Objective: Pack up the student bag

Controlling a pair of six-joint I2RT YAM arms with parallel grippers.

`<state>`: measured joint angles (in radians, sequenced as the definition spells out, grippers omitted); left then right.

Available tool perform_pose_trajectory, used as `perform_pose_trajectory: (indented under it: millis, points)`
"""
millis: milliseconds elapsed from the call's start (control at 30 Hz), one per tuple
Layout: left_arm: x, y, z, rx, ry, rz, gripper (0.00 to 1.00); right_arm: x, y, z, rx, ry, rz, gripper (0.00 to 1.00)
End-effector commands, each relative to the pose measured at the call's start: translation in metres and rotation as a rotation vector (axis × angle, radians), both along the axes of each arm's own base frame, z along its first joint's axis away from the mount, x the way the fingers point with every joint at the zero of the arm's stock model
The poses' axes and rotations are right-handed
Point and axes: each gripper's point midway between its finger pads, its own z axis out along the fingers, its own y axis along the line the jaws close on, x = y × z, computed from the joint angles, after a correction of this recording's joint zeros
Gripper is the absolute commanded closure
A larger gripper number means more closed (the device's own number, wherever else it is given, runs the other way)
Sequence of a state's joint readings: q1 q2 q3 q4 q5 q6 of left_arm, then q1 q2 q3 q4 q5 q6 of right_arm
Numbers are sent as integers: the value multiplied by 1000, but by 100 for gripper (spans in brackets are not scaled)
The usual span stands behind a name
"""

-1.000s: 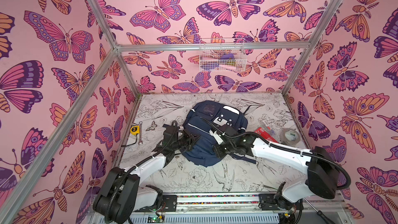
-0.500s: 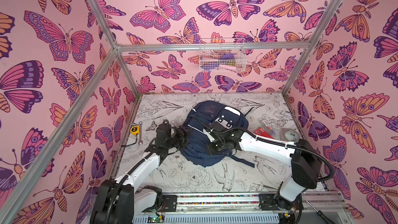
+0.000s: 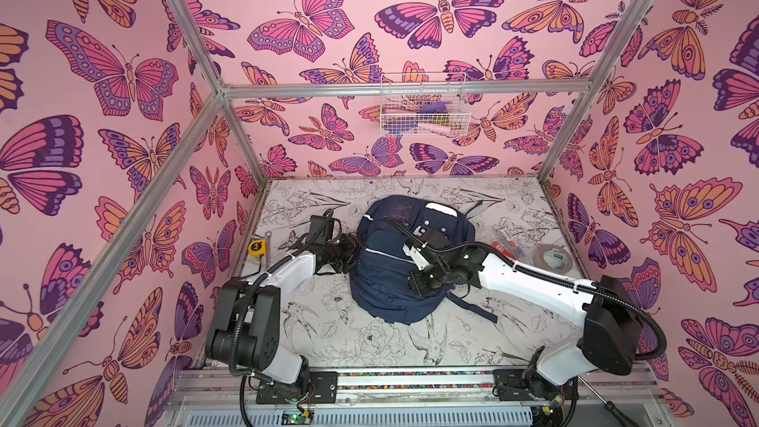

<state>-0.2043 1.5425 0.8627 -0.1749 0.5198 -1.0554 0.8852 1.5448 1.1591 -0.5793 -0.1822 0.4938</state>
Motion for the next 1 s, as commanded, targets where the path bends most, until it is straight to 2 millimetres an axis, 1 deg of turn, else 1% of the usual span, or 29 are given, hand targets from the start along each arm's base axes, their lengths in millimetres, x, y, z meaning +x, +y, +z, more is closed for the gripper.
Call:
perform_pose_trajectory:
  millis: [0, 33, 100, 167, 200, 233, 333, 433, 500, 600, 733, 767, 833, 900, 933, 967]
  points:
    - [2, -12, 5, 1, -19, -56, 38, -3, 3, 1, 15, 21, 20, 100]
    - [5, -16, 8, -11, -38, -59, 41, -4, 4, 1, 16, 27, 22, 100]
    - [12, -24, 16, -63, -76, -64, 53, -4, 5, -1, 11, 36, 18, 100]
    - [16, -30, 21, -96, -98, -71, 69, -4, 5, -1, 12, 40, 19, 100]
    - [18, -31, 22, -101, -104, -74, 75, -4, 5, -1, 12, 39, 20, 100]
    - [18, -31, 24, -104, -109, -77, 79, -4, 5, 0, 8, 36, 21, 100]
    - [16, -31, 23, -103, -114, -81, 100, -3, 4, 2, 1, 30, 22, 100]
    - [11, -29, 21, -104, -112, -66, 100, -1, 7, 7, 15, 25, 20, 100]
    - [7, -25, 20, -103, -118, -41, 100, 0, 18, 5, 37, 46, 33, 100]
    - [2, -26, 22, -111, -131, -18, 100, 3, 49, 17, 115, 57, 73, 100]
    - [-5, -33, 26, -125, -146, -10, 100, 6, 105, 27, 169, 81, 147, 100]
    - [-6, -35, 28, -130, -152, -9, 100, 11, 119, 27, 185, 92, 151, 100]
    - [-8, -37, 30, -133, -162, -4, 100, 24, 136, 23, 193, 99, 136, 100]
    - [-11, -35, 32, -128, -173, 4, 100, 42, 138, 17, 151, 86, 100, 100]
    - [-13, -32, 32, -124, -176, 17, 100, 54, 131, 11, 110, 75, 68, 100]
    - [-16, -29, 31, -119, -177, 26, 100, 63, 120, 6, 71, 66, 36, 100]
